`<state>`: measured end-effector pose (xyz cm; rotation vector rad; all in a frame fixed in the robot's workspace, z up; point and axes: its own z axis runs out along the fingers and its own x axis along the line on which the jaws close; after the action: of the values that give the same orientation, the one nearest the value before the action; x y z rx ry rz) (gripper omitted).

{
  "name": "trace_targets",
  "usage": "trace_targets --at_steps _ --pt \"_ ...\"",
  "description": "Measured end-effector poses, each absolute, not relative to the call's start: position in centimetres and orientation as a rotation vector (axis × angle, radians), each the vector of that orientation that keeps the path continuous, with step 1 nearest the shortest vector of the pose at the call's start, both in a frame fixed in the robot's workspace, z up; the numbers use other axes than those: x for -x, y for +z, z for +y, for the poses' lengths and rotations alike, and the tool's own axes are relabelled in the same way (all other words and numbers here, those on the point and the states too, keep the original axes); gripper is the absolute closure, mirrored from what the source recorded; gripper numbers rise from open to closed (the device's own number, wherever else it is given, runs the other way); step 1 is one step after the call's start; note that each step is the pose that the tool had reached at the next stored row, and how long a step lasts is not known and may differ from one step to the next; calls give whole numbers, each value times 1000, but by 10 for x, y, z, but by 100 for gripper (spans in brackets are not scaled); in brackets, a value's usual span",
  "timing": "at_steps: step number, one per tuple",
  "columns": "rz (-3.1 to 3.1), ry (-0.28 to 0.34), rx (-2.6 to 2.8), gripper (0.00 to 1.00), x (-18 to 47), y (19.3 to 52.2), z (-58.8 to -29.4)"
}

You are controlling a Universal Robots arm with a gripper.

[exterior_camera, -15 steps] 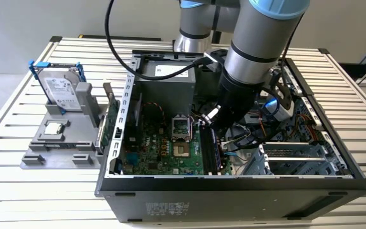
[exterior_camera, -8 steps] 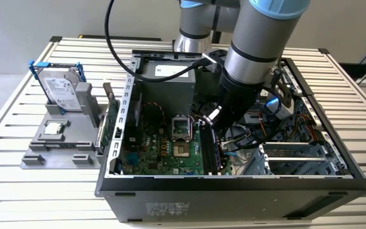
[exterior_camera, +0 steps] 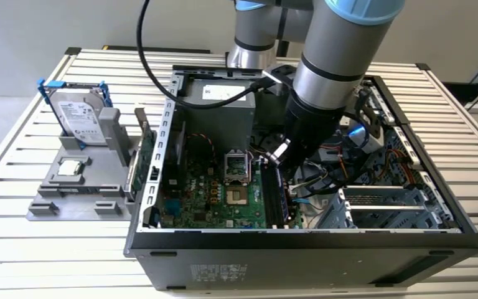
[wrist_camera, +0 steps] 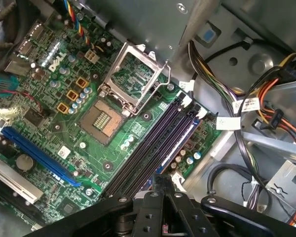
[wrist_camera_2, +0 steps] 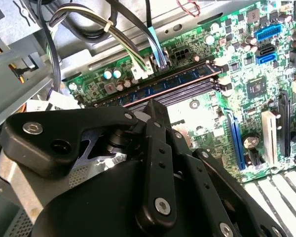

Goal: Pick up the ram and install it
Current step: 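Press down the ram until it locks into place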

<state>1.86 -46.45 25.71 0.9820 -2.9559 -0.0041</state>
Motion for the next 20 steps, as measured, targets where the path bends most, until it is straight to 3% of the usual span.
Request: trace_targets --at_steps 20 --pt "-2886 -6 -1174 100 -18 255 -462"
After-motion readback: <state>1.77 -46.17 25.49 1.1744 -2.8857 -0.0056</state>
